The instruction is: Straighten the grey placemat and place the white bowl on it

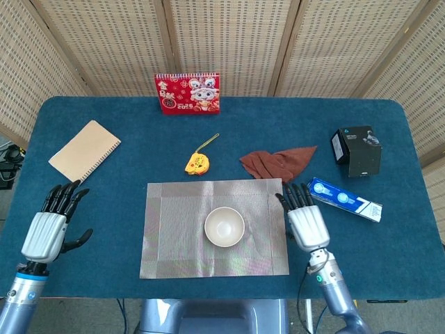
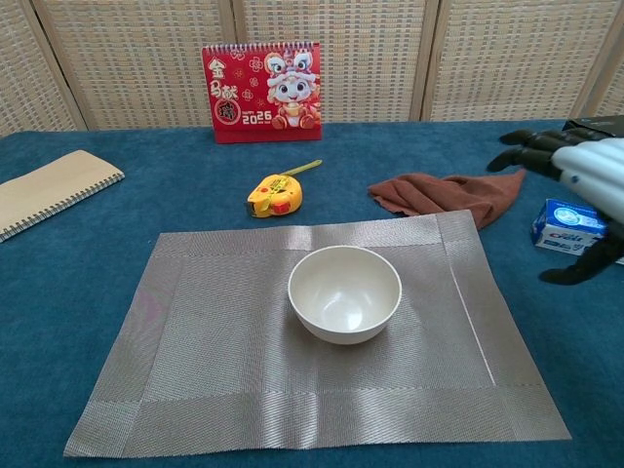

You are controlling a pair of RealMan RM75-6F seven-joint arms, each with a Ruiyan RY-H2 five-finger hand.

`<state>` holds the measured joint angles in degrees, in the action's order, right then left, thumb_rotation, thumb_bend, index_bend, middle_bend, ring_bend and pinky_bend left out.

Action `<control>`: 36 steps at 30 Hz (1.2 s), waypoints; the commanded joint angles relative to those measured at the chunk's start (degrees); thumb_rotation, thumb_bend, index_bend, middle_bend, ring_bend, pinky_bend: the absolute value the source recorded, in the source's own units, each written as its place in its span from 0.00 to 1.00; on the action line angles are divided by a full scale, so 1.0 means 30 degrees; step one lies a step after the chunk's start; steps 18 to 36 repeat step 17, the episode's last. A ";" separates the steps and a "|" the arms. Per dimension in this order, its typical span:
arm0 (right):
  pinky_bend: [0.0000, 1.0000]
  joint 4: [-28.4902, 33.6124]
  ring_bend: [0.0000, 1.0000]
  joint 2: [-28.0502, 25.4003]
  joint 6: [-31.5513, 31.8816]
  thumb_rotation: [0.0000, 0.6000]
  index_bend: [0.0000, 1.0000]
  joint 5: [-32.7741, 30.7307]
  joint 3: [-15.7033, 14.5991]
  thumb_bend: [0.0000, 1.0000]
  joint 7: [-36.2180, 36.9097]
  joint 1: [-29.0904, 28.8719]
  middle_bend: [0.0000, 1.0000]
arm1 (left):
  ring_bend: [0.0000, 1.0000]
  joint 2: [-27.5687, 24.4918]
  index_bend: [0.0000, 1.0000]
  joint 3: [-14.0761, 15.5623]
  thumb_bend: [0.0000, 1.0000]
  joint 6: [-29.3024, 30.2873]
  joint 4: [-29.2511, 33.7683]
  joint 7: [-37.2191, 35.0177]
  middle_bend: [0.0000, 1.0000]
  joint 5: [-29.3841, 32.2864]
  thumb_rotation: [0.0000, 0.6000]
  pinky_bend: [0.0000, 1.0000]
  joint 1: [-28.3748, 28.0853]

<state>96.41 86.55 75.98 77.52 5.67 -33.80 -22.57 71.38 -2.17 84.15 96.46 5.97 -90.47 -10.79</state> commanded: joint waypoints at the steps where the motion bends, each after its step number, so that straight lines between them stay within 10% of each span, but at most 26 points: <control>1: 0.00 -0.0113 0.00 -0.1640 0.1228 1.00 0.12 0.0665 -0.0524 0.18 0.2323 0.1290 0.00 | 0.00 0.0067 0.10 0.0064 0.25 0.0026 -0.0010 0.0297 0.00 -0.0009 1.00 0.00 0.0055; 17: 0.00 -0.5589 0.00 -0.4371 0.3328 1.00 0.04 0.1652 -0.1677 0.16 1.1221 0.4604 0.00 | 0.00 0.0529 0.00 -0.0129 0.23 0.2022 -0.2382 0.1221 0.00 0.0424 1.00 0.00 0.1335; 36: 0.00 -0.5589 0.00 -0.4371 0.3328 1.00 0.04 0.1652 -0.1677 0.16 1.1221 0.4604 0.00 | 0.00 0.0529 0.00 -0.0129 0.23 0.2022 -0.2382 0.1221 0.00 0.0424 1.00 0.00 0.1335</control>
